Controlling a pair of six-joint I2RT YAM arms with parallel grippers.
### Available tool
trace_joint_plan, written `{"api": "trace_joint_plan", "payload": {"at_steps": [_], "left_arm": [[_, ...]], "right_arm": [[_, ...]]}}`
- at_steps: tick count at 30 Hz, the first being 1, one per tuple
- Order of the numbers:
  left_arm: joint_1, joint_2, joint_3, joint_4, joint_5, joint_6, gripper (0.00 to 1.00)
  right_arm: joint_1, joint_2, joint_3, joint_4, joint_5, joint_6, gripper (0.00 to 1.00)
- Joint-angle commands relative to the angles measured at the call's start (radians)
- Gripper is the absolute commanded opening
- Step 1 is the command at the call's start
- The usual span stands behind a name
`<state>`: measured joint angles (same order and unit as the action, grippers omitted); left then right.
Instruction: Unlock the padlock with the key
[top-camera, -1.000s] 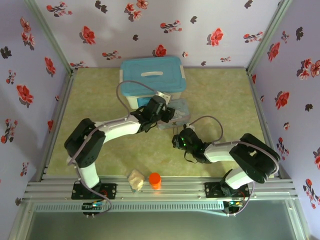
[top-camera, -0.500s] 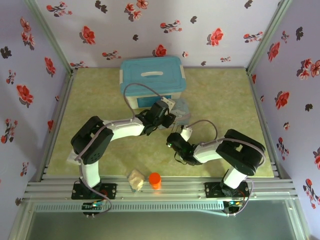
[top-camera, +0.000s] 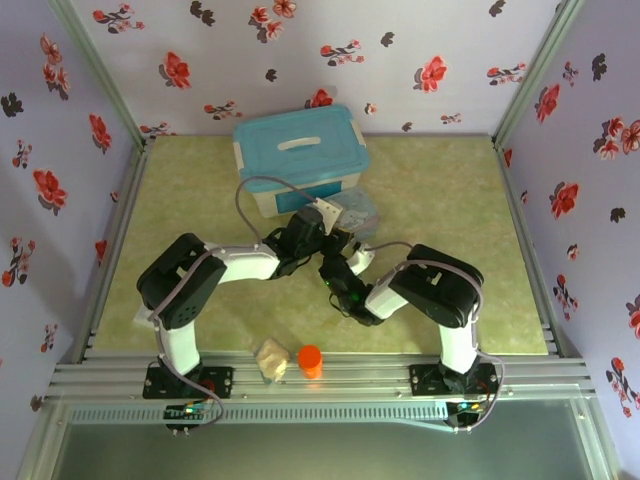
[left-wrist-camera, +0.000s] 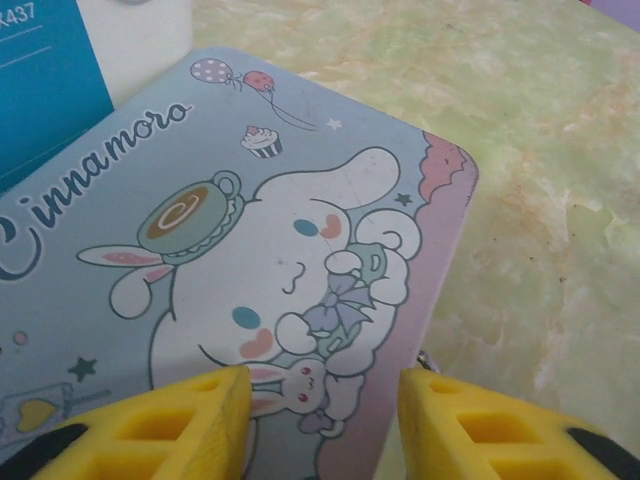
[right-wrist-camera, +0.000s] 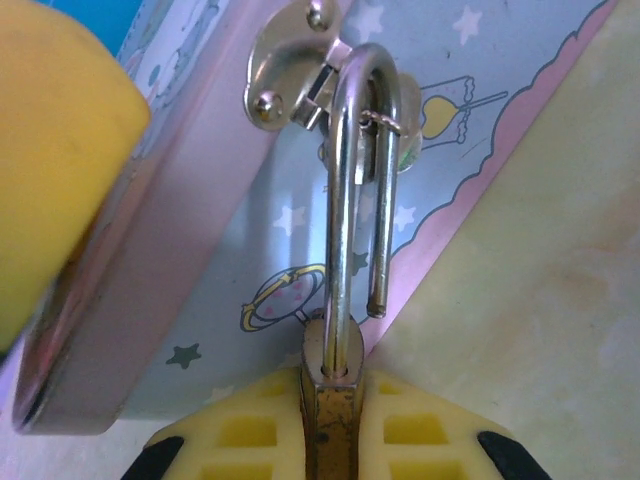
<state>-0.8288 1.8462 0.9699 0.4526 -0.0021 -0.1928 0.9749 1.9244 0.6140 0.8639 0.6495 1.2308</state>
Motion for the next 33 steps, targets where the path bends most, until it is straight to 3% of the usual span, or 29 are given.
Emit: {"api": "trace_joint_plan", "payload": {"at_steps": [1, 6, 10, 15, 25, 33], "left_arm": [[-0.013, 0.056, -0.05, -0.173, 0.097, -0.036, 0.42], [-0.012, 0.061, -0.051, -0.182, 0.097, -0.035, 0.42], [-0.011, 0.068, -0.063, -0.18, 0.098, -0.037, 0.42], [-0.012, 0.071, -0.081, -0.177, 0.107, -0.043, 0.41], [-0.011, 0.066, -0.094, -0.173, 0.106, -0.043, 0.41], [-0.012, 0.069, -0.106, -0.158, 0.106, -0.053, 0.4]], "right_arm": [[-0.021, 0.014, 0.041, 0.09, 0.001, -0.016, 0.0], [-0.058, -0.032, -0.009, 0.063, 0.011, -0.021, 0.0], [-0.125, -0.027, -0.056, 0.188, -0.057, -0.015, 0.0], [-0.155, -0.055, -0.079, 0.227, -0.044, -0.055, 0.0], [-0.225, -0.161, -0.097, 0.12, -0.045, -0.074, 0.0], [-0.259, -0.126, -0.067, 0.139, -0.09, -0.033, 0.0]]}}
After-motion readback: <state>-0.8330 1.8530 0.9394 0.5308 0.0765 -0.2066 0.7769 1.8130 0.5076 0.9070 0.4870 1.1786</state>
